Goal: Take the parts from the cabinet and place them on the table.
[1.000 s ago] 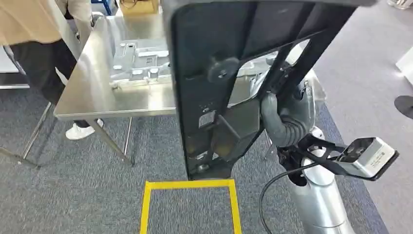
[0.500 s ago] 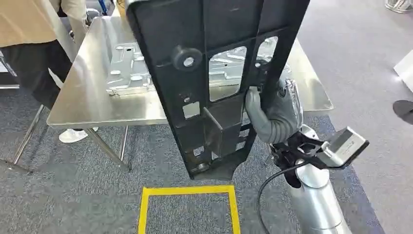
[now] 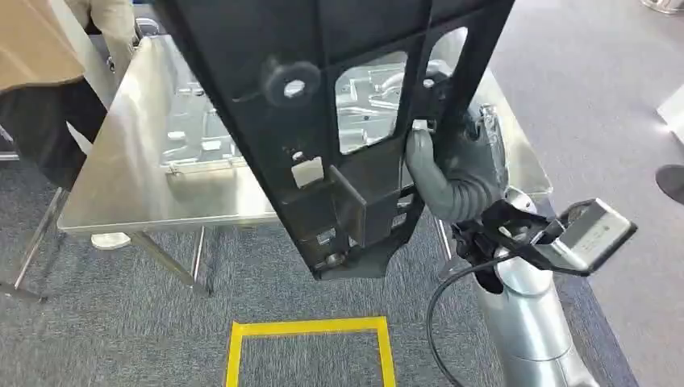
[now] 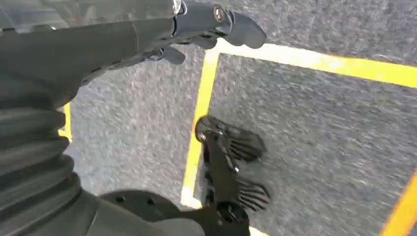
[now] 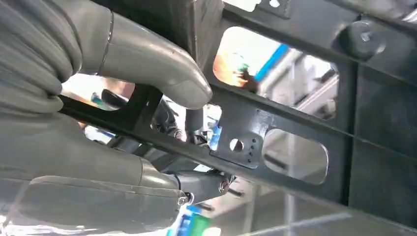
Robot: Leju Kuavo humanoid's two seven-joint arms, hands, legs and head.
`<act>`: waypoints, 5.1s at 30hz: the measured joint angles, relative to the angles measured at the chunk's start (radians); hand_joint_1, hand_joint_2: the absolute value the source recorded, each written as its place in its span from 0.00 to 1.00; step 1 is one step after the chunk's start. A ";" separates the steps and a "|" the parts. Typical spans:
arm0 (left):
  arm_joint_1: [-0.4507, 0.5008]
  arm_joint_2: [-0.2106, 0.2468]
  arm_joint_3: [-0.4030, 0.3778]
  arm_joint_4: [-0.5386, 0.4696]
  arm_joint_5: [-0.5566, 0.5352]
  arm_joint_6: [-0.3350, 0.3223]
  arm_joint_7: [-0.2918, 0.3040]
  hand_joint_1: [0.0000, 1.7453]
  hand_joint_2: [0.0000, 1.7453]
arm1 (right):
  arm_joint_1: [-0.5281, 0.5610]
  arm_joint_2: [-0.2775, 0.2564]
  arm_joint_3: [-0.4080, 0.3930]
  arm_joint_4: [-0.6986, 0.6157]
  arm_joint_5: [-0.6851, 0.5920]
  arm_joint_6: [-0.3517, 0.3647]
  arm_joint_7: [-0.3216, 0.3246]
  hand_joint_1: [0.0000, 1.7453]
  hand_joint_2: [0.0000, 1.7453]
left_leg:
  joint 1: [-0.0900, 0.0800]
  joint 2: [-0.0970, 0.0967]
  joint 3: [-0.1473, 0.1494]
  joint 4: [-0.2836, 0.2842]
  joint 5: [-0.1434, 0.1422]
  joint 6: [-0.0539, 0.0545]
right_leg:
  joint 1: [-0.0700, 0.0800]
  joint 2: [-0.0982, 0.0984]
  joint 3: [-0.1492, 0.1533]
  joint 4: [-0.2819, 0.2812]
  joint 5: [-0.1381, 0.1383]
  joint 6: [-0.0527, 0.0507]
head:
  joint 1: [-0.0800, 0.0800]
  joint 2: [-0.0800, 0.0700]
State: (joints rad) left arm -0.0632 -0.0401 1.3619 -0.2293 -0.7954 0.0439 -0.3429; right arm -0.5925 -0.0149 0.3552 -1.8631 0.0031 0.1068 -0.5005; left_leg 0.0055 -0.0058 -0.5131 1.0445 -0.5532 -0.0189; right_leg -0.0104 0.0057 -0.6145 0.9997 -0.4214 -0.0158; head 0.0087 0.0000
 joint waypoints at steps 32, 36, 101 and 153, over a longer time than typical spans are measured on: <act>-0.001 -0.012 0.012 0.000 0.000 0.011 -0.001 0.00 1.00 | -0.162 0.006 0.010 0.037 -0.053 0.039 0.052 1.00 1.00 | 0.002 0.001 -0.069 0.104 -0.030 -0.004 | 0.007 -0.002 0.011 -0.011 0.001 -0.007 | -0.010 0.000; 0.006 -0.012 0.013 0.000 -0.001 0.011 -0.001 0.00 1.00 | -0.140 0.006 0.011 0.048 -0.053 0.039 0.050 1.00 1.00 | 0.008 0.001 -0.195 0.246 -0.008 -0.014 | 0.005 0.000 0.048 -0.008 -0.032 -0.004 | -0.011 0.000; -0.019 0.021 -0.023 0.000 -0.116 -0.041 -0.051 0.00 1.00 | -0.528 0.156 0.479 1.460 1.567 -0.560 0.457 1.00 1.00 | 0.002 -0.002 -0.103 -0.024 0.127 -0.006 | 0.018 -0.001 0.002 0.020 -0.015 -0.002 | -0.018 0.000; -0.021 0.013 -0.038 0.000 -0.114 -0.032 -0.106 0.00 0.00 | -0.483 0.280 -0.124 1.352 0.247 -0.094 -0.005 0.00 0.00 | 0.011 0.001 -0.101 0.015 0.074 -0.016 | 0.005 -0.003 0.012 -0.002 -0.001 -0.008 | -0.010 0.000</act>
State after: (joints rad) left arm -0.0845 -0.0271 1.3237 -0.2289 -0.9098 0.0114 -0.4490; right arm -1.0759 0.2651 0.2313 -0.5114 0.2505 0.0125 -0.5058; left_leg 0.0169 -0.0046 -0.6141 1.0599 -0.4790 -0.0347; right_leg -0.0058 0.0030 -0.6025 0.9981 -0.4224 -0.0235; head -0.0011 0.0000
